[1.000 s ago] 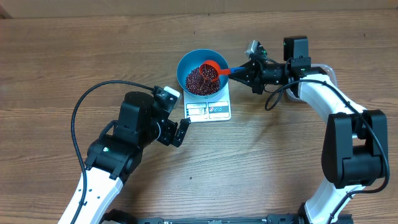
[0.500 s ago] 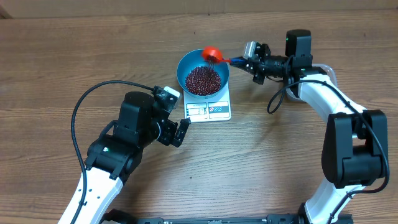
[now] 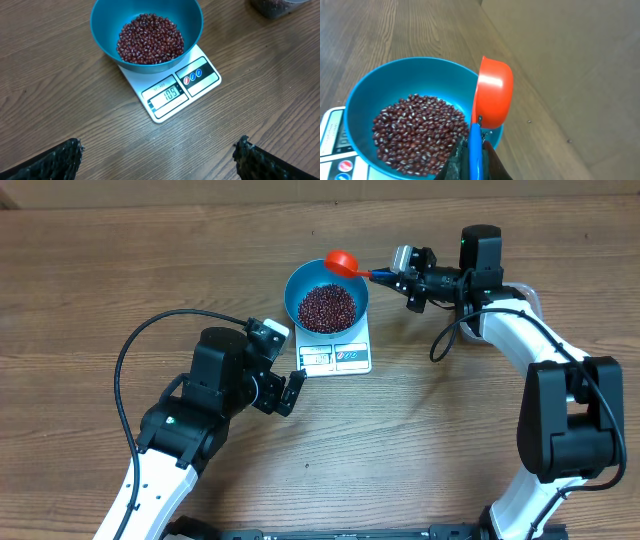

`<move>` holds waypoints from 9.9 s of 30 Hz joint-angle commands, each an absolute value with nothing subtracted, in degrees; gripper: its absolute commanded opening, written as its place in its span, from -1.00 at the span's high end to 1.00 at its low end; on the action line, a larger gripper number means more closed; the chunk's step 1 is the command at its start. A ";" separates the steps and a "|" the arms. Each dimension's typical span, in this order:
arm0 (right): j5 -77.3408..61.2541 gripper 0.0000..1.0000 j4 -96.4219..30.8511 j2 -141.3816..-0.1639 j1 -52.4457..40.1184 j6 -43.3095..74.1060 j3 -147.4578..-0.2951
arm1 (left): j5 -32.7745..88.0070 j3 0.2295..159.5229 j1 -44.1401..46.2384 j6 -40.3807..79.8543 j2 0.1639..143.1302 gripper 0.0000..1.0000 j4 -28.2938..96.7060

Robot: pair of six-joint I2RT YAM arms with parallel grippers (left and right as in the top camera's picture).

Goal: Scoop item into bowl and weigh 150g on scale
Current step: 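Tilt the red scoop to pour the beans into the teal bowl, then carry the empty scoop right back over the bean tub, then lower the red scoop into the beans in the tub, then drag the scoop through the beans to fill it, then lift the filled scoop and carry it left over the teal bowl, then tilt the red scoop to pour the beans into the teal bowl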

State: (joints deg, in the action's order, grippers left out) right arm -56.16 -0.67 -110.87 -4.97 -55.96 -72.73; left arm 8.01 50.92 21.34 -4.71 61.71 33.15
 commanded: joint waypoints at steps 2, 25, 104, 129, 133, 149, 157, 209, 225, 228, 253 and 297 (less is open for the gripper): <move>-56.62 0.93 -0.49 -110.69 -5.19 -43.55 -72.86 | 8.82 50.74 21.12 -5.78 60.73 -0.99 33.01; -32.97 0.92 -17.10 -90.00 -5.08 -0.80 -72.86 | 8.82 50.74 21.12 -5.80 60.73 -0.99 33.01; -7.90 0.93 -46.30 -98.72 11.33 -9.26 -72.79 | 8.82 50.74 21.12 -5.78 60.73 -0.99 33.01; -33.61 0.93 -47.03 -104.92 18.41 -18.52 -72.79 | 8.82 50.74 21.12 -5.80 60.73 -0.99 33.01; -33.69 0.93 -46.46 -104.92 18.74 -18.52 -72.79 | 8.82 50.74 21.12 -5.78 60.73 -0.99 33.01; -34.61 0.93 -44.21 -109.86 20.03 -18.52 -72.79 | 8.82 50.74 21.12 -5.80 60.73 -0.99 33.01; -34.63 0.93 -43.83 -112.53 21.98 -18.48 -72.79 | 8.82 50.74 21.12 -5.80 60.73 -0.99 33.01; -67.51 0.93 -49.84 -116.27 36.51 -21.69 -79.26 | 8.82 50.74 21.12 -5.80 60.73 -0.99 33.01; -75.48 0.93 -50.52 -116.27 38.87 -22.63 -79.26 | 8.82 50.74 21.12 -5.78 60.73 -0.99 33.01; -78.83 0.93 -50.50 -116.27 38.87 -22.85 -79.26 | 8.82 50.74 21.12 -5.80 60.73 -0.99 33.01; -85.43 0.93 -53.28 -115.13 23.92 -23.00 -79.26 | 8.82 50.74 21.12 -5.80 60.73 -0.99 33.01; -70.65 0.93 -17.08 -115.13 -3.18 0.60 -79.24 | 8.82 50.74 21.12 -5.80 60.73 -0.99 33.01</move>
